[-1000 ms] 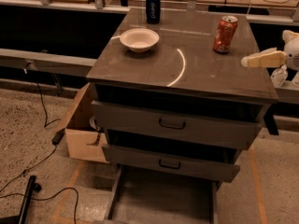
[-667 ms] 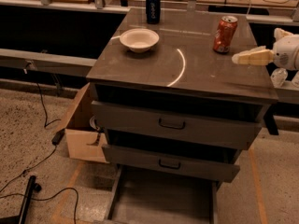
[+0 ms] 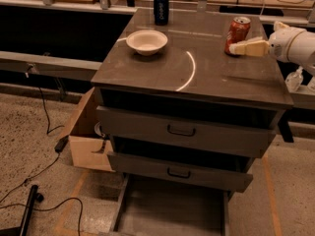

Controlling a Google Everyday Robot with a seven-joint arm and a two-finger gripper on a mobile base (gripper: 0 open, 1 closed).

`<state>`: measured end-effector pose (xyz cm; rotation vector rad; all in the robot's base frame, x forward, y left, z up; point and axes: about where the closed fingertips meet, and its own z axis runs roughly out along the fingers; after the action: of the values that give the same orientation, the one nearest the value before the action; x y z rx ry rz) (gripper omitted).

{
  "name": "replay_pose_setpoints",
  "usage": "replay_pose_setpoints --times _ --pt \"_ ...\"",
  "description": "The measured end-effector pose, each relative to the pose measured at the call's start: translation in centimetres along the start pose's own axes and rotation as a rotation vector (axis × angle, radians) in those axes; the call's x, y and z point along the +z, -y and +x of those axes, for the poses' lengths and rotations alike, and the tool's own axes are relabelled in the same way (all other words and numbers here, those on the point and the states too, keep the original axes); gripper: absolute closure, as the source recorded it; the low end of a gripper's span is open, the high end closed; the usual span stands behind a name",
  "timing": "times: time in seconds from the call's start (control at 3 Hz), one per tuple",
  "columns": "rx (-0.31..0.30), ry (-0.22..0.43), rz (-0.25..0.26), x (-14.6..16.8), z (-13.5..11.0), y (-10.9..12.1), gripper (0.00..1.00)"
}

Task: Place coke can into bottom drawer

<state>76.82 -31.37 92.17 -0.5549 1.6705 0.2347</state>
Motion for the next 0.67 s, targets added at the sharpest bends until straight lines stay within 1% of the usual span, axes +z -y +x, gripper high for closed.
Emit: replay_pose_setpoints --times 0.33,0.67 --pt "0.008 -0.012 0.012 2.5 -0.1 0.9 0.00" --pt "0.009 -0.033 0.030 4.6 0.4 1.8 0.00"
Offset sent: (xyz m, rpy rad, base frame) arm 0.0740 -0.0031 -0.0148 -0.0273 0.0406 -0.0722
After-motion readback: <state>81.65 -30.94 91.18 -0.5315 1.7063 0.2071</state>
